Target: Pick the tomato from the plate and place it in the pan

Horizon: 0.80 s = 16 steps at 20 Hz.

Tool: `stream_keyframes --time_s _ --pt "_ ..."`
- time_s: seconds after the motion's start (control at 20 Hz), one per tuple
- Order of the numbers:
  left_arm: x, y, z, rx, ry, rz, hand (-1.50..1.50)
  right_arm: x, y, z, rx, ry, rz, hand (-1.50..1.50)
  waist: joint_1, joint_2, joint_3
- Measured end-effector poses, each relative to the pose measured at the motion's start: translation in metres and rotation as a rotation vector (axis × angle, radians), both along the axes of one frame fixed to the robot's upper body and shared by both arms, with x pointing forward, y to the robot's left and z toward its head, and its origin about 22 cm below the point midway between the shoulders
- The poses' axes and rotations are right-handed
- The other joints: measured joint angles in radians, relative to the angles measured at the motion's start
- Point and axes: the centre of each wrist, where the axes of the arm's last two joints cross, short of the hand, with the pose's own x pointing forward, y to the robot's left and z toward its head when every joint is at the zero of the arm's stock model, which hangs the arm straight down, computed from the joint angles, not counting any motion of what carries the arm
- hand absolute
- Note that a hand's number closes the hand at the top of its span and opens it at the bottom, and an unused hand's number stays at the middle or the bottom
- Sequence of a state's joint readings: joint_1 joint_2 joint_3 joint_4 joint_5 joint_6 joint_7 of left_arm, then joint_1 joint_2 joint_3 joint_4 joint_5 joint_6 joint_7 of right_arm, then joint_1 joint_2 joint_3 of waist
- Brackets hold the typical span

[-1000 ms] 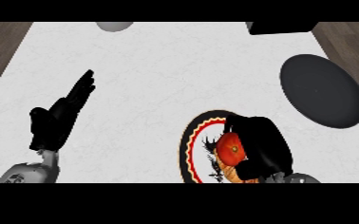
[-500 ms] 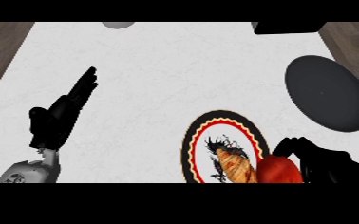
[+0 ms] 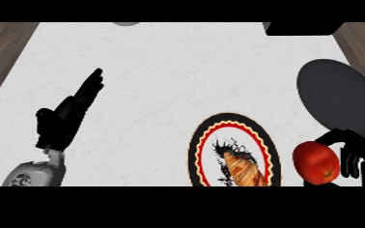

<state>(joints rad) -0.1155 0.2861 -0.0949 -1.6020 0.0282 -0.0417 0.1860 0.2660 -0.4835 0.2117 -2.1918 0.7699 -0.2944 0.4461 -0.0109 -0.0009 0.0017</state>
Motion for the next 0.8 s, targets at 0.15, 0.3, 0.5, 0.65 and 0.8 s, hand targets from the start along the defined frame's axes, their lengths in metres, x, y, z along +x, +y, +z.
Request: stream_keyframes --time_s 0.15,0.3,0.5,0.65,0.8 --pt "0.005 -0.006 0.003 0.009 -0.005 -0.003 0.0 0.017 -0.027 -0.009 0.028 -0.013 -0.013 1.5 0.005 0.001 0.0" --pt "0.008 -0.006 0.003 0.008 -0.01 -0.009 0.0 0.042 -0.053 -0.02 0.021 -0.025 -0.044 1.5 0.011 0.003 0.0" --pt "0.007 -0.011 0.003 0.003 -0.011 -0.021 0.0 0.074 -0.088 -0.04 -0.008 -0.043 -0.106 1.5 0.019 0.004 0.0" --pt "0.007 -0.01 0.003 0.004 -0.009 -0.023 0.0 0.098 -0.112 -0.047 -0.016 -0.06 -0.132 1.5 0.022 0.004 0.0" --pt "0.011 -0.009 0.003 0.002 -0.002 -0.023 0.0 0.112 -0.138 -0.062 -0.022 -0.068 -0.14 1.5 0.021 0.004 0.0"
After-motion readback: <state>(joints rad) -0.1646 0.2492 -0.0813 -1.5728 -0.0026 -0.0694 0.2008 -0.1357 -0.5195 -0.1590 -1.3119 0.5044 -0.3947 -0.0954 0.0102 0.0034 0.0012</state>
